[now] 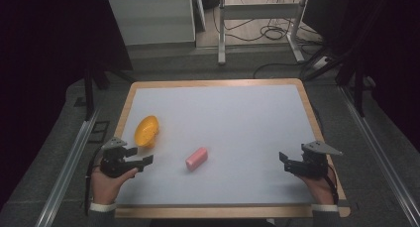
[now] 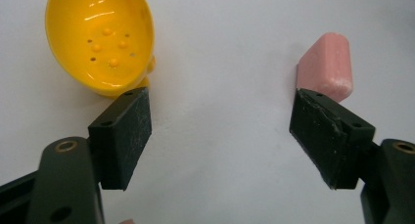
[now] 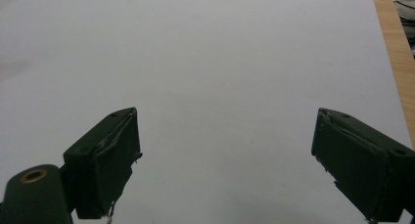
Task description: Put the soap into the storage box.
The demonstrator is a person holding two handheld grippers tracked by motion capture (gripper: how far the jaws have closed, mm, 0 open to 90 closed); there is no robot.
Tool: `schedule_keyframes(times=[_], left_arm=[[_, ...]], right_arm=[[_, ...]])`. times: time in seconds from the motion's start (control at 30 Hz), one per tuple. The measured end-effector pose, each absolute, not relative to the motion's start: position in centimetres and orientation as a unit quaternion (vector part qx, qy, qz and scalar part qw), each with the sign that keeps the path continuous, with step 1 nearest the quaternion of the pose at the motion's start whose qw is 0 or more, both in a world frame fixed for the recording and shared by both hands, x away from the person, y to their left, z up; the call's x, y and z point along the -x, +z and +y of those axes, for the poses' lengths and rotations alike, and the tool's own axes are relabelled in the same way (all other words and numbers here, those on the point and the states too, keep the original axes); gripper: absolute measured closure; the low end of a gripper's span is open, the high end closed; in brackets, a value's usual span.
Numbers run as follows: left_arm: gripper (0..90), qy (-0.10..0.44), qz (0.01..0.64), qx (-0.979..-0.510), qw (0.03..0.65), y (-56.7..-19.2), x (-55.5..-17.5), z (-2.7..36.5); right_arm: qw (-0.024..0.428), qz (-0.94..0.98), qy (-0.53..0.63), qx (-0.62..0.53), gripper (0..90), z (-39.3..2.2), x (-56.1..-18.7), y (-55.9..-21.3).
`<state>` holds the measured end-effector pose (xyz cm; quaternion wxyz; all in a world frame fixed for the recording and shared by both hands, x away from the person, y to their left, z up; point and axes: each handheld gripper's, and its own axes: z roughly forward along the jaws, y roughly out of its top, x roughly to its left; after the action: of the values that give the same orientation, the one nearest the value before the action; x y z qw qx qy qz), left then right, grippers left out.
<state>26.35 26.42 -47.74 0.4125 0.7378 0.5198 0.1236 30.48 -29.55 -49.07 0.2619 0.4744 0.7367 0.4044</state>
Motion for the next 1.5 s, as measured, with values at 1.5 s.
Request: schedule_keyframes(times=[1.5], left_arm=[[24.9, 0.134, 0.475, -0.785, 0.373, -45.3, -28.2, 21.8]], right_arm=[[0.267, 0.744, 0.394, -0.469, 10.5, -29.5, -30.4, -49.3]])
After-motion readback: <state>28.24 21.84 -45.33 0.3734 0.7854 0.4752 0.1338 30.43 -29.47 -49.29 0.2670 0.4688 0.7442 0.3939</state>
